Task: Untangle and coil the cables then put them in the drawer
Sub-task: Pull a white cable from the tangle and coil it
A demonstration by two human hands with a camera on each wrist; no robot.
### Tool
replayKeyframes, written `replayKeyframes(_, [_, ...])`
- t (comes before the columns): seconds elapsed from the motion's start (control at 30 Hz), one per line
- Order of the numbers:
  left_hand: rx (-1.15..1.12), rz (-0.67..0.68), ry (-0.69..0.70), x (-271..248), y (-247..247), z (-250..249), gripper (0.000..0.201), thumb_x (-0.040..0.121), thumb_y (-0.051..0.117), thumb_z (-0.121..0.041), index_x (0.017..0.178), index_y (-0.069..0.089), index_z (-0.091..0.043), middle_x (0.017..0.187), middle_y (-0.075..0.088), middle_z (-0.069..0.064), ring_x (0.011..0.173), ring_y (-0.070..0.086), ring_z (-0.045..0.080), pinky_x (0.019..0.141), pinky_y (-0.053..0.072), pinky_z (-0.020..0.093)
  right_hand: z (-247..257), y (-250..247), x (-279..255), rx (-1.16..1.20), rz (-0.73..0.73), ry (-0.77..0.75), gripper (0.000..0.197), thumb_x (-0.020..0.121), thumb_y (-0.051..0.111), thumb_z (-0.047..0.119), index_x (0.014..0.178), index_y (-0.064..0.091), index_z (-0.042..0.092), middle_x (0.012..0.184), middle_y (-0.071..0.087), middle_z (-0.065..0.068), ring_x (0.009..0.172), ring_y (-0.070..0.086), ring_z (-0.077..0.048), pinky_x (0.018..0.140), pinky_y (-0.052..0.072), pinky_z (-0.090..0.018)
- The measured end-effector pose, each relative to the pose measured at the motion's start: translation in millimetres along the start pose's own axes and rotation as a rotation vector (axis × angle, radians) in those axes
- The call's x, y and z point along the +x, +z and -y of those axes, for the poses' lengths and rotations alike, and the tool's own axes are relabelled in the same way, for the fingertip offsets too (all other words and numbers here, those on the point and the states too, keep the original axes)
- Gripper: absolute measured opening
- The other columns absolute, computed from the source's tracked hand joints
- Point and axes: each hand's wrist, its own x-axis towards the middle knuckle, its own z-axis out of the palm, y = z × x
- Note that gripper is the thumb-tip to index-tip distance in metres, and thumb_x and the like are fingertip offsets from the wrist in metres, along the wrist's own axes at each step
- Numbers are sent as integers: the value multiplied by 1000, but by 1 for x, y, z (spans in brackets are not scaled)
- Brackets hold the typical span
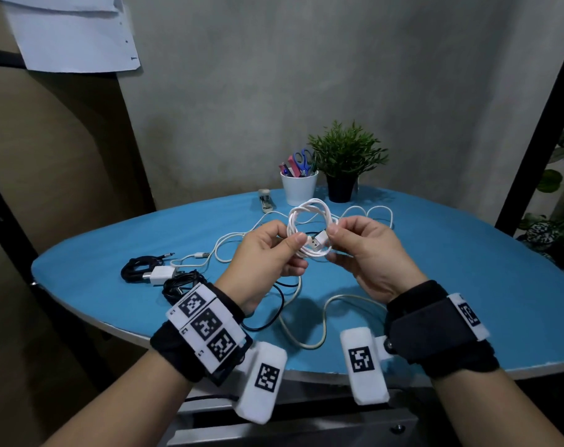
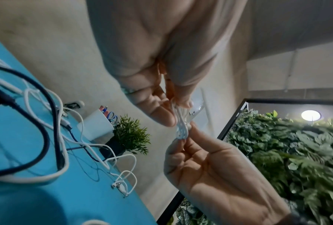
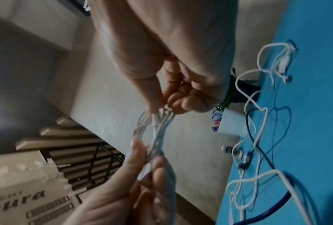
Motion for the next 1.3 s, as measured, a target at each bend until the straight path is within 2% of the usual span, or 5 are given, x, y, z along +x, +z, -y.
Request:
replayKeyframes(0.13, [-21, 1, -17, -2, -1, -3, 17, 91, 56, -10, 75, 50, -8, 69, 60, 11, 50, 58, 12, 54, 54, 23, 3, 7, -4, 29, 60, -57, 19, 92, 51, 2, 77, 45, 11, 79, 67, -10, 68, 64, -18, 71, 55, -39])
replayKeyframes(0.37, [47, 2, -6, -9, 7, -4, 13, 89, 59, -11, 80, 50, -9, 68, 63, 9, 51, 60, 13, 54, 53, 26, -1, 10, 0, -423, -121, -280, 25, 83, 64, 7, 72, 44, 17, 70, 51, -7, 65, 47, -18, 61, 41, -33])
replayKeyframes(0.7, [302, 24, 78, -10, -2, -6, 15, 91, 57, -25, 85, 59, -12, 77, 56, 6, 70, 45, 16, 65, 38, 30, 0, 5, 0, -215, -2, -245, 27, 80, 66, -5, 84, 50, 17, 76, 64, -3, 71, 57, -16, 64, 49, -25])
replayKeyframes(0.9, [80, 76, -115, -3, -1, -14, 46, 91, 39, -51, 73, 61, -15, 53, 53, -6, 60, 47, 14, 71, 36, 32, -2, 7, -3, -207, 55, -218, 25, 77, 70, -6, 80, 56, 15, 77, 68, -13, 70, 62, -18, 65, 49, -26])
replayKeyframes(1.3, [-173, 19, -231, -2, 6, -15, 43, 96, 42, -40, 61, 39, -15, 47, 29, -4, 43, 32, 12, 49, 41, 24, 4, 9, -7, -160, 180, -134, 21, 77, 68, -5, 79, 55, 11, 64, 62, -5, 58, 52, -18, 55, 44, -23])
